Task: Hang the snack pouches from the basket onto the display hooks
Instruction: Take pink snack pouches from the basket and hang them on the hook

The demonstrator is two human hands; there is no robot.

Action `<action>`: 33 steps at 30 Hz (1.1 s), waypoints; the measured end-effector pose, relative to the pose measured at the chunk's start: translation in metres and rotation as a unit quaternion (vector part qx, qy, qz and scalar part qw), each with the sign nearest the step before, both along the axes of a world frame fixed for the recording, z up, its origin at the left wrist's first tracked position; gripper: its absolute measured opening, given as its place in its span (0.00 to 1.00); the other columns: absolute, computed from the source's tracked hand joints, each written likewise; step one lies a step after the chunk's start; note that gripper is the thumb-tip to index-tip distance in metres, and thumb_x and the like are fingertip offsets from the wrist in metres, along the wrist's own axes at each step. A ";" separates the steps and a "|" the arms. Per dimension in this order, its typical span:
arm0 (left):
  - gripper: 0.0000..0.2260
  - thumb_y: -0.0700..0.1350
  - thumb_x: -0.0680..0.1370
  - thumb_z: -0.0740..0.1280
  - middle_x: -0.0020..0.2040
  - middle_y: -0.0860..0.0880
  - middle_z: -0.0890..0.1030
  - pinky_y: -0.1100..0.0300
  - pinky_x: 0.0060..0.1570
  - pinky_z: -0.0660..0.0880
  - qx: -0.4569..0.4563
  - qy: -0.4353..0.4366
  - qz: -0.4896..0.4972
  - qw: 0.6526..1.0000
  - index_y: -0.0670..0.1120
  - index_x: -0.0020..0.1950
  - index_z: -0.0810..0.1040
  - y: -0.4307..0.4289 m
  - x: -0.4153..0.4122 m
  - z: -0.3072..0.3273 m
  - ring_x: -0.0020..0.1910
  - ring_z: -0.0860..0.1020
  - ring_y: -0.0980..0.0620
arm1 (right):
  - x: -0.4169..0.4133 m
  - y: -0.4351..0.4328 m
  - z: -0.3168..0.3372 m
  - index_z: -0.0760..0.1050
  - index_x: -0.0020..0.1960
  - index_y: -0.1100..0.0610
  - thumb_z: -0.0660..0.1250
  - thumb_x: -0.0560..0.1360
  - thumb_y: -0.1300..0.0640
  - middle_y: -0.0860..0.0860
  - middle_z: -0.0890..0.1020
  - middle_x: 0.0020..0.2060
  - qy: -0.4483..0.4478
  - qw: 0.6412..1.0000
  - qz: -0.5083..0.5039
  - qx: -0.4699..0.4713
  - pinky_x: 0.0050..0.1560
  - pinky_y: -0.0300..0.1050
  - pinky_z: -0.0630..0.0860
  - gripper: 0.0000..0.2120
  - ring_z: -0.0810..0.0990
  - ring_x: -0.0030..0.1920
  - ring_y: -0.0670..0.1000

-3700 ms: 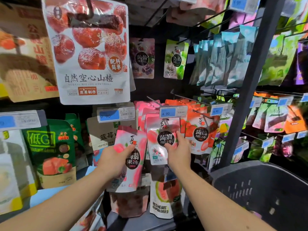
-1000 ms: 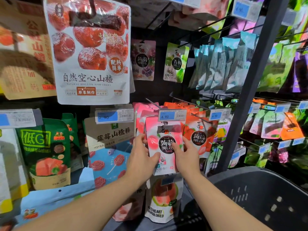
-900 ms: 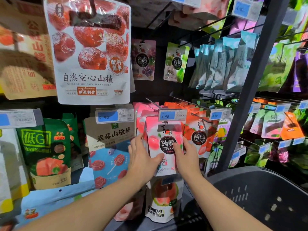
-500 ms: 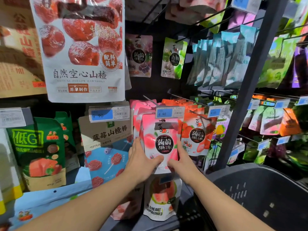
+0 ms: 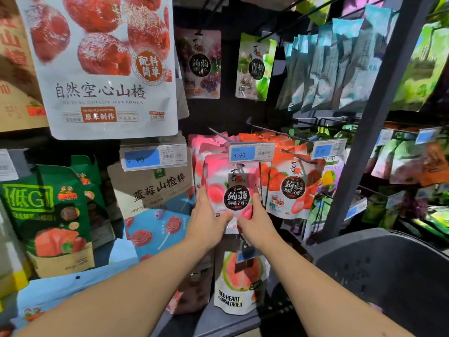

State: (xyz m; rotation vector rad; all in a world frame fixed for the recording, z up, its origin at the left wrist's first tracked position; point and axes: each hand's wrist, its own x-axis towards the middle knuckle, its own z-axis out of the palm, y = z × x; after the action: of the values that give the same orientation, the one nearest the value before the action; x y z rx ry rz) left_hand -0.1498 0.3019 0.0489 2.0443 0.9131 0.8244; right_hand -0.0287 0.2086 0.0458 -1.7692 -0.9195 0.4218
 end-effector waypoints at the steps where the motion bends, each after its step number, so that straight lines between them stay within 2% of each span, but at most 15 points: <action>1: 0.41 0.62 0.65 0.67 0.70 0.49 0.72 0.42 0.61 0.75 0.000 -0.002 -0.001 1.000 0.54 0.75 0.57 0.001 0.000 0.000 0.65 0.74 0.44 | 0.000 0.001 0.001 0.64 0.69 0.51 0.61 0.76 0.67 0.48 0.75 0.41 -0.003 1.000 -0.004 -0.003 0.31 0.30 0.71 0.25 0.74 0.36 0.44; 3: 0.42 0.63 0.65 0.70 0.69 0.50 0.73 0.43 0.64 0.74 -0.004 -0.006 -0.001 1.000 0.53 0.75 0.59 0.002 -0.001 0.000 0.66 0.74 0.45 | -0.001 0.000 0.003 0.64 0.67 0.52 0.63 0.75 0.66 0.50 0.77 0.43 0.000 1.000 -0.007 -0.007 0.31 0.29 0.71 0.23 0.76 0.38 0.46; 6: 0.45 0.64 0.63 0.75 0.69 0.52 0.75 0.43 0.64 0.74 -0.013 -0.011 0.000 1.000 0.53 0.75 0.60 0.001 -0.005 0.001 0.67 0.75 0.48 | -0.003 -0.009 0.008 0.63 0.73 0.48 0.67 0.72 0.62 0.49 0.80 0.43 0.011 1.000 -0.006 0.001 0.33 0.35 0.75 0.31 0.78 0.37 0.46; 9: 0.48 0.62 0.61 0.77 0.69 0.51 0.74 0.43 0.66 0.73 -0.005 -0.017 0.007 1.000 0.53 0.76 0.59 -0.007 -0.012 0.006 0.68 0.72 0.48 | -0.007 -0.020 0.014 0.61 0.74 0.38 0.66 0.72 0.63 0.41 0.79 0.36 0.020 1.000 0.001 0.020 0.36 0.40 0.75 0.37 0.77 0.34 0.45; 11: 0.46 0.58 0.64 0.77 0.67 0.50 0.71 0.46 0.69 0.68 0.022 -0.013 0.018 1.000 0.52 0.77 0.59 -0.017 -0.017 0.011 0.68 0.66 0.48 | -0.010 -0.026 0.017 0.55 0.78 0.37 0.64 0.70 0.65 0.44 0.77 0.34 0.042 0.999 -0.002 0.020 0.33 0.43 0.74 0.43 0.75 0.33 0.47; 13: 0.45 0.56 0.67 0.77 0.66 0.49 0.66 0.49 0.70 0.63 0.050 -0.008 0.029 0.998 0.50 0.78 0.57 -0.025 -0.023 0.015 0.68 0.61 0.48 | -0.014 -0.036 0.022 0.51 0.81 0.40 0.62 0.72 0.67 0.51 0.76 0.39 0.054 0.998 -0.013 0.012 0.32 0.44 0.76 0.45 0.76 0.34 0.50; 15: 0.44 0.55 0.70 0.76 0.67 0.47 0.63 0.49 0.72 0.61 0.068 -0.007 0.045 0.997 0.46 0.78 0.57 -0.034 -0.028 0.020 0.69 0.59 0.46 | -0.018 -0.052 0.031 0.52 0.82 0.46 0.62 0.74 0.68 0.54 0.79 0.44 0.050 0.999 -0.015 0.004 0.34 0.40 0.76 0.41 0.80 0.37 0.53; 18: 0.36 0.50 0.71 0.75 0.67 0.45 0.64 0.48 0.69 0.61 0.099 -0.015 0.089 0.991 0.43 0.73 0.63 -0.048 -0.035 0.027 0.68 0.62 0.44 | -0.023 -0.079 0.044 0.56 0.81 0.51 0.64 0.78 0.64 0.51 0.75 0.68 0.005 0.999 -0.036 -0.030 0.40 0.32 0.74 0.35 0.81 0.54 0.54; 20: 0.29 0.49 0.71 0.74 0.65 0.46 0.67 0.46 0.67 0.62 0.100 -0.015 0.097 0.990 0.45 0.67 0.67 -0.060 -0.038 0.034 0.67 0.64 0.44 | -0.019 -0.096 0.049 0.57 0.82 0.51 0.65 0.78 0.61 0.52 0.69 0.75 -0.020 0.997 -0.043 -0.066 0.38 0.35 0.74 0.36 0.81 0.46 0.48; 21: 0.26 0.48 0.71 0.74 0.63 0.46 0.68 0.46 0.66 0.63 0.100 -0.011 0.088 0.991 0.45 0.65 0.68 -0.067 -0.040 0.038 0.66 0.65 0.44 | -0.019 -0.105 0.053 0.58 0.82 0.51 0.65 0.77 0.61 0.52 0.70 0.75 -0.032 0.995 -0.049 -0.085 0.36 0.36 0.75 0.35 0.81 0.43 0.48; 24: 0.20 0.47 0.72 0.72 0.61 0.44 0.70 0.44 0.65 0.67 0.093 0.009 0.033 0.995 0.45 0.60 0.71 -0.090 -0.038 0.046 0.65 0.68 0.42 | -0.023 -0.139 0.069 0.64 0.79 0.54 0.67 0.77 0.60 0.53 0.73 0.72 -0.060 0.986 -0.064 -0.142 0.52 0.43 0.78 0.32 0.79 0.51 0.50; 25: 0.18 0.47 0.73 0.72 0.59 0.45 0.71 0.46 0.63 0.68 0.083 0.005 0.005 0.997 0.45 0.59 0.71 -0.099 -0.037 0.048 0.62 0.70 0.43 | -0.025 -0.151 0.073 0.66 0.78 0.55 0.68 0.76 0.60 0.53 0.75 0.69 -0.077 0.982 -0.070 -0.158 0.52 0.41 0.76 0.31 0.78 0.51 0.50; 27: 0.13 0.47 0.74 0.71 0.54 0.47 0.74 0.51 0.55 0.72 0.056 -0.002 -0.056 0.997 0.47 0.55 0.72 -0.118 -0.034 0.052 0.55 0.74 0.45 | -0.034 -0.175 0.083 0.71 0.75 0.56 0.69 0.75 0.60 0.55 0.79 0.62 -0.083 0.975 -0.083 -0.186 0.49 0.40 0.73 0.28 0.79 0.51 0.52; 30: 0.08 0.44 0.74 0.71 0.43 0.45 0.78 0.56 0.37 0.67 0.040 0.025 -0.140 0.989 0.46 0.45 0.72 -0.148 -0.027 0.058 0.42 0.74 0.47 | -0.040 -0.213 0.087 0.75 0.71 0.59 0.71 0.72 0.61 0.58 0.82 0.60 -0.088 0.965 -0.105 -0.222 0.51 0.50 0.79 0.27 0.83 0.55 0.58; 33: 0.06 0.43 0.75 0.70 0.40 0.46 0.76 0.55 0.40 0.67 0.047 0.049 -0.218 0.973 0.44 0.45 0.74 -0.180 -0.015 0.061 0.40 0.73 0.46 | -0.037 -0.251 0.092 0.80 0.62 0.58 0.73 0.71 0.59 0.56 0.85 0.54 -0.129 0.941 -0.103 -0.295 0.53 0.54 0.82 0.19 0.84 0.53 0.58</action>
State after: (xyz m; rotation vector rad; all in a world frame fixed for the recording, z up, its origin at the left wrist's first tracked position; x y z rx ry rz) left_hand -0.1648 0.1219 0.1099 2.2686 0.4488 0.5372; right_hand -0.0655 -0.0420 0.1378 -2.4929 -0.8228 0.3562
